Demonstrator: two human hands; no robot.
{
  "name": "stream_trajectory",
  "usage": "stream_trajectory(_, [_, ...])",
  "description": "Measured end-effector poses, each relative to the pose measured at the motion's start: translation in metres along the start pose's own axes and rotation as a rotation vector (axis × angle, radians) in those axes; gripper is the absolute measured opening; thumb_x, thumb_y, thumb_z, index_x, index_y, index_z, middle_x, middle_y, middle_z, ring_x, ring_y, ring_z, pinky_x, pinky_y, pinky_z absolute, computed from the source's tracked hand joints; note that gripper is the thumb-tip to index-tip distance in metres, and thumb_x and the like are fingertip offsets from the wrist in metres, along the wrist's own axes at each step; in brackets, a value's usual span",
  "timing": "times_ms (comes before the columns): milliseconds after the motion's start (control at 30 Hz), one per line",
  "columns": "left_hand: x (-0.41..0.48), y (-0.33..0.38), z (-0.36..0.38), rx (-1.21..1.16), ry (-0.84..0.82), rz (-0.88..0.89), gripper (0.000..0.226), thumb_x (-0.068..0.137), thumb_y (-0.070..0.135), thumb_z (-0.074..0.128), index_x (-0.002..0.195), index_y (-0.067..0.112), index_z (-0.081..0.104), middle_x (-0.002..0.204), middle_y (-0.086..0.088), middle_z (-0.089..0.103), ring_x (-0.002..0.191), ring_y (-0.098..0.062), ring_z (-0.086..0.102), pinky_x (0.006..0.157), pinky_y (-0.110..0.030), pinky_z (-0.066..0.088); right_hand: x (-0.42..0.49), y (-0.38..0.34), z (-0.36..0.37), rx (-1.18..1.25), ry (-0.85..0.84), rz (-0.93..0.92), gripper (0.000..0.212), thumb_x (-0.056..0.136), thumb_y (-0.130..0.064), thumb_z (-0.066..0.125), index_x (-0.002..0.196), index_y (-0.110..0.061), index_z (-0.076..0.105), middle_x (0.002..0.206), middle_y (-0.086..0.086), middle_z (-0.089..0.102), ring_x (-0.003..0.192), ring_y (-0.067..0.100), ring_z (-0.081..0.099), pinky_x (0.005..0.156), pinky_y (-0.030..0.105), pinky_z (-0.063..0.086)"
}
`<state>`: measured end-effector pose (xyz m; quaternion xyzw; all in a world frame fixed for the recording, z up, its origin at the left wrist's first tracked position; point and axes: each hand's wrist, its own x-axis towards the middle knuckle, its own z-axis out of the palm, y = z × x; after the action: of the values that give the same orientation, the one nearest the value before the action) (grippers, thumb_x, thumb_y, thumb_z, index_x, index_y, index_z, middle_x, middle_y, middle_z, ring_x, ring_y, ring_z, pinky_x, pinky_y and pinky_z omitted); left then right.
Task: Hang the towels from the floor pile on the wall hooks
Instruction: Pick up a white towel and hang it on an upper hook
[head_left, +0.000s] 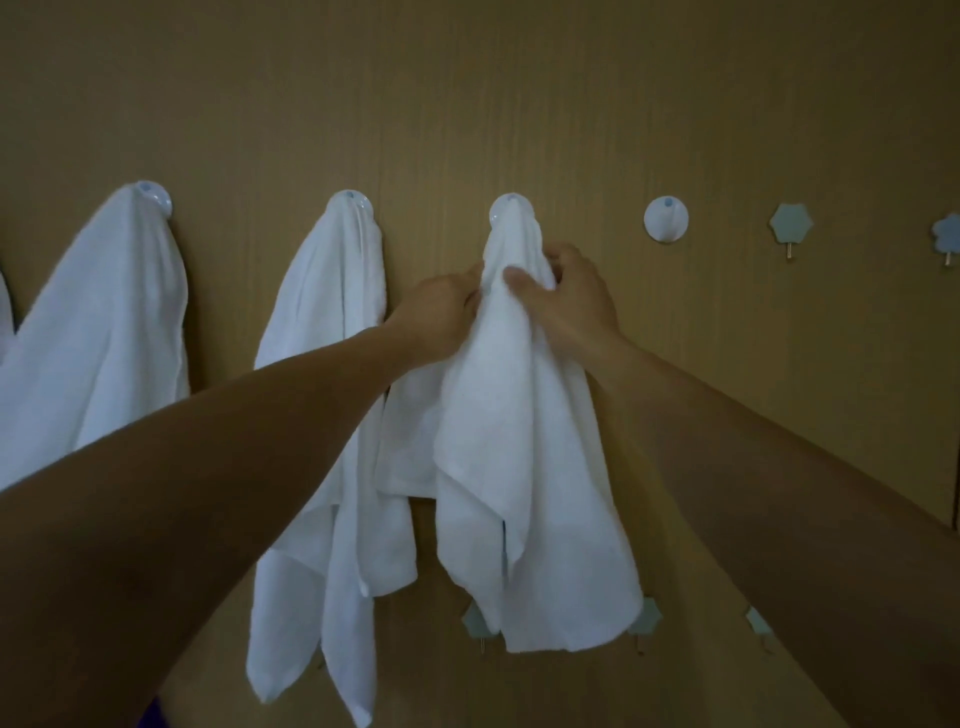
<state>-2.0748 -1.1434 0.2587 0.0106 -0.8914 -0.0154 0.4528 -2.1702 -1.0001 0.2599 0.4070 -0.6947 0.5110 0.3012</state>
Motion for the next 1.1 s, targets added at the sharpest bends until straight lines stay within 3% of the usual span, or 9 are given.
stream_trajectory(67, [0.001, 0.002, 0.004, 0.019, -0.008, -0.007, 0.041, 0.103, 0.025, 0.03, 0.139, 0.012, 0.044, 0.119, -0.013, 0.063, 0.104, -0.029, 0.058, 0.084, -0.03, 0.042, 0.001, 0.004, 0.007, -0.09, -0.005, -0.019, 0.064, 0.079, -0.054, 0.06, 0.133, -0.022, 0.046, 0.123, 0.0, 0.058, 0.105, 0.018, 0.059, 0.087, 0.038, 0.051])
stream_trajectory(200, [-0.003, -0.001, 0.007, 0.039, -0.003, 0.005, 0.039, 0.102, 0.02, 0.032, 0.134, 0.004, 0.048, 0.12, -0.016, 0.062, 0.106, -0.03, 0.057, 0.08, -0.024, 0.034, 0.005, 0.005, 0.004, -0.169, 0.074, -0.009, 0.033, 0.093, -0.03, 0.052, 0.12, -0.012, 0.058, 0.11, 0.006, 0.065, 0.098, 0.024, 0.062, 0.086, 0.04, 0.052])
stream_trajectory(333, [-0.005, -0.004, 0.005, 0.045, -0.022, -0.021, 0.039, 0.102, 0.02, 0.032, 0.135, 0.004, 0.047, 0.123, -0.016, 0.061, 0.108, -0.03, 0.057, 0.082, -0.024, 0.035, 0.006, 0.003, 0.001, -0.163, 0.06, -0.018, 0.022, 0.092, -0.025, 0.052, 0.102, -0.009, 0.065, 0.091, 0.005, 0.066, 0.085, 0.025, 0.063, 0.074, 0.037, 0.052])
stream_trajectory(467, [-0.003, 0.0, 0.001, 0.164, -0.021, -0.055, 0.04, 0.102, 0.022, 0.029, 0.133, 0.005, 0.048, 0.104, -0.016, 0.061, 0.091, -0.026, 0.05, 0.075, -0.03, 0.035, 0.0, 0.005, 0.002, -0.222, 0.016, -0.039, 0.026, 0.092, -0.025, 0.05, 0.106, -0.009, 0.066, 0.095, 0.011, 0.068, 0.087, 0.029, 0.063, 0.076, 0.04, 0.053])
stream_trajectory(633, [-0.005, 0.006, -0.004, 0.326, -0.046, -0.104, 0.04, 0.101, 0.028, 0.03, 0.128, 0.009, 0.051, 0.109, -0.014, 0.055, 0.106, -0.031, 0.045, 0.076, -0.034, 0.032, -0.006, 0.009, 0.0, -0.244, -0.01, -0.014, 0.021, 0.096, -0.027, 0.048, 0.097, -0.014, 0.064, 0.087, 0.007, 0.062, 0.08, 0.023, 0.058, 0.072, 0.034, 0.047])
stream_trajectory(733, [-0.009, 0.011, -0.005, 0.278, -0.034, -0.159, 0.038, 0.097, 0.032, 0.037, 0.122, 0.008, 0.054, 0.126, -0.013, 0.047, 0.115, -0.031, 0.04, 0.088, -0.04, 0.037, -0.013, 0.009, -0.001, -0.257, -0.042, -0.007, 0.039, 0.095, -0.038, 0.043, 0.122, -0.014, 0.057, 0.105, 0.008, 0.062, 0.09, 0.026, 0.061, 0.079, 0.04, 0.053])
stream_trajectory(833, [-0.022, 0.018, -0.004, 0.241, -0.041, -0.187, 0.057, 0.094, 0.038, 0.04, 0.144, 0.013, 0.03, 0.146, -0.012, 0.032, 0.132, -0.033, 0.029, 0.105, -0.046, 0.033, -0.026, 0.006, -0.005, -0.242, -0.059, 0.018, 0.055, 0.094, -0.045, 0.041, 0.142, -0.019, 0.037, 0.134, 0.01, 0.048, 0.116, 0.028, 0.052, 0.096, 0.046, 0.046])
stream_trajectory(967, [-0.039, 0.028, -0.005, 0.201, -0.064, -0.221, 0.071, 0.094, 0.045, 0.038, 0.151, 0.016, 0.008, 0.158, -0.007, 0.013, 0.143, -0.031, 0.014, 0.113, -0.05, 0.023, -0.053, 0.004, -0.012, -0.253, -0.103, 0.02, 0.066, 0.095, -0.045, 0.042, 0.151, -0.019, 0.019, 0.15, 0.009, 0.029, 0.133, 0.028, 0.035, 0.107, 0.043, 0.036])
stream_trajectory(1100, [-0.062, 0.043, -0.004, 0.192, -0.094, -0.197, 0.069, 0.096, 0.045, 0.037, 0.153, 0.017, 0.008, 0.159, -0.008, 0.01, 0.145, -0.03, 0.01, 0.117, -0.047, 0.016, -0.084, 0.009, -0.023, -0.316, -0.18, -0.035, 0.068, 0.097, -0.047, 0.04, 0.153, -0.018, 0.013, 0.155, 0.007, 0.021, 0.138, 0.027, 0.027, 0.108, 0.039, 0.03])
